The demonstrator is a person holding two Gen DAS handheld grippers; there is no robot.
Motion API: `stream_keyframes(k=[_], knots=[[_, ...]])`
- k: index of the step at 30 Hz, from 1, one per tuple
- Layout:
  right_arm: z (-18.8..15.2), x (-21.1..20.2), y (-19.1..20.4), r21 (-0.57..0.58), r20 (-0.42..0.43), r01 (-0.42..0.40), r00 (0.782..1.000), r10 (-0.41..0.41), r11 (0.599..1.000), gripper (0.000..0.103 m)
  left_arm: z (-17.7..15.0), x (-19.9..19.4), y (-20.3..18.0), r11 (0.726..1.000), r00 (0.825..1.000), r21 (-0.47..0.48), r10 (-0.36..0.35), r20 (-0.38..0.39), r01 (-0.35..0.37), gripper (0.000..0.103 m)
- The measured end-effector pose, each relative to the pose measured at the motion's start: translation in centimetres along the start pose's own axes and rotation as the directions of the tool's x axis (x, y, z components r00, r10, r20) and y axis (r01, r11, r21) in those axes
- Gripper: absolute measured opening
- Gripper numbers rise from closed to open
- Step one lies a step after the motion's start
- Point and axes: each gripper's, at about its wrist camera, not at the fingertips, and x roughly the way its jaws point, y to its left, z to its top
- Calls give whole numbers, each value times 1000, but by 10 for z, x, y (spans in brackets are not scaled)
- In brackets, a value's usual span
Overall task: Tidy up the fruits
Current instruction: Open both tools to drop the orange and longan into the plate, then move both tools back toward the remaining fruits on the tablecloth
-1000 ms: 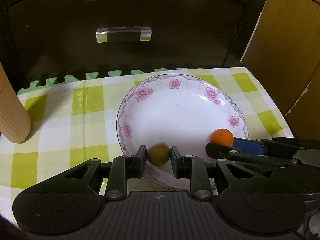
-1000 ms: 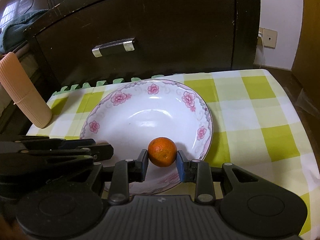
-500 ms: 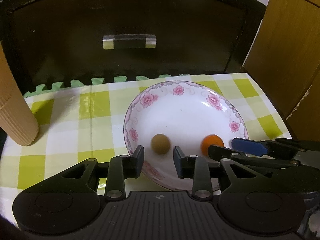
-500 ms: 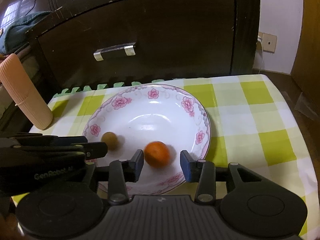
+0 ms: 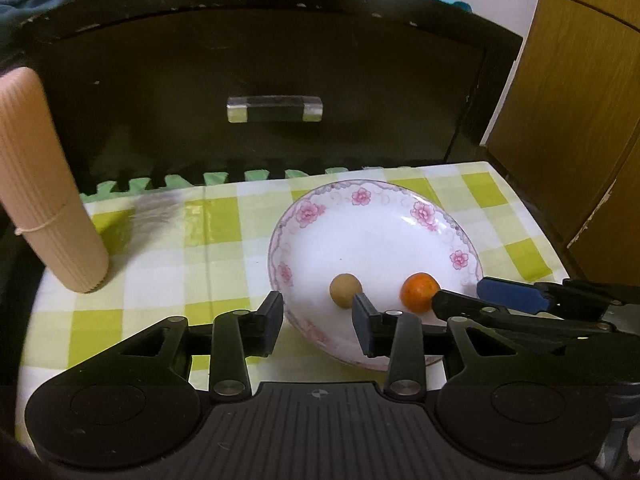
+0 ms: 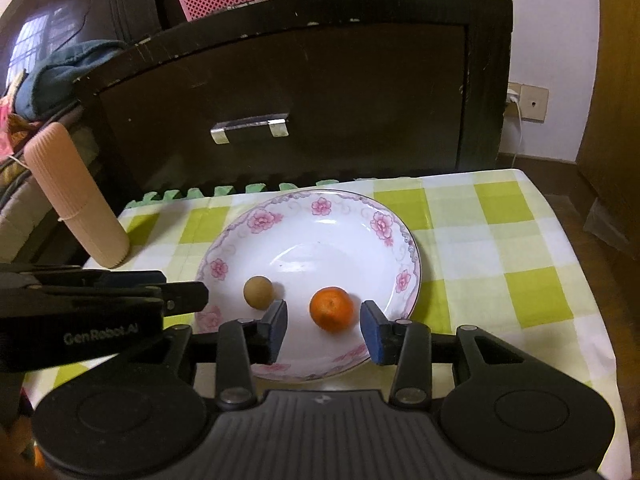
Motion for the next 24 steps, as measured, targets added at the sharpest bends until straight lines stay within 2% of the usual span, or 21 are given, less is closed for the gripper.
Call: stream_keyframes(k=[13, 24], knots=[[-19, -32, 32, -46, 4, -66, 998, 66, 997, 39, -16, -35, 12, 1000, 1000, -10, 12, 14, -12, 49], [-49, -51, 54, -88, -49, -127, 991, 123, 988, 39, -53, -71, 32, 998, 1000, -65, 23, -12, -24, 50]])
